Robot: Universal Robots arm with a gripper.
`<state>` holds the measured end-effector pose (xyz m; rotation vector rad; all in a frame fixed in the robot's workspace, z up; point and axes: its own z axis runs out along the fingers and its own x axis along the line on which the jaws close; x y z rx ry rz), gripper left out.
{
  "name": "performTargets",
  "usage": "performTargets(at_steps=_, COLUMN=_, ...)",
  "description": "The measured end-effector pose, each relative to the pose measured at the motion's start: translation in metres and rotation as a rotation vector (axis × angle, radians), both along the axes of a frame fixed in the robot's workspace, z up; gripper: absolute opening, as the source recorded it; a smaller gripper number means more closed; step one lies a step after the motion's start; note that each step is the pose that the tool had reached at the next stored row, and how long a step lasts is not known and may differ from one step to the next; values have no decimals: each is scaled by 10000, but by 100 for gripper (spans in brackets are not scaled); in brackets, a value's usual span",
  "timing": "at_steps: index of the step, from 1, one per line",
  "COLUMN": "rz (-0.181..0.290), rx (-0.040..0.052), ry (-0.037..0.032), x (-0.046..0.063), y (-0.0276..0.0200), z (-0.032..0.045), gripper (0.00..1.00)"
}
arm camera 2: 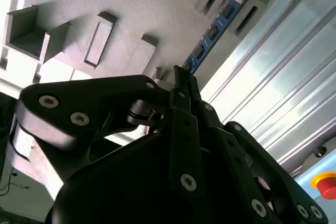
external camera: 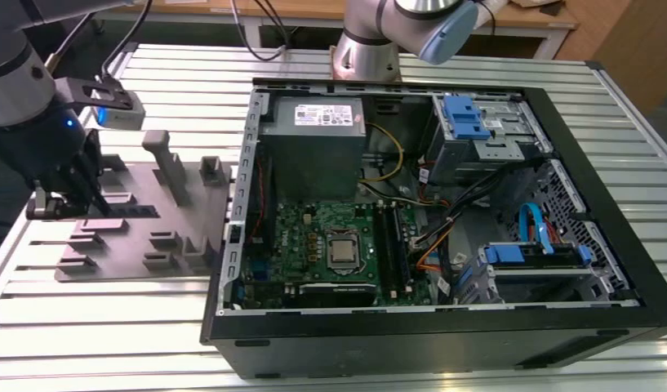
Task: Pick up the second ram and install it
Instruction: 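Pick up the second ram and move it above second insertion slot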
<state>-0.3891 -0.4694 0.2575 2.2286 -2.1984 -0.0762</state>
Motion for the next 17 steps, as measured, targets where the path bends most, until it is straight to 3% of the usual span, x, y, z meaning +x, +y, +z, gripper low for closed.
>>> performTargets(at_steps=17, rz=0, rx=-1, ry=1, x=0, y=0, z=314, gripper=14)
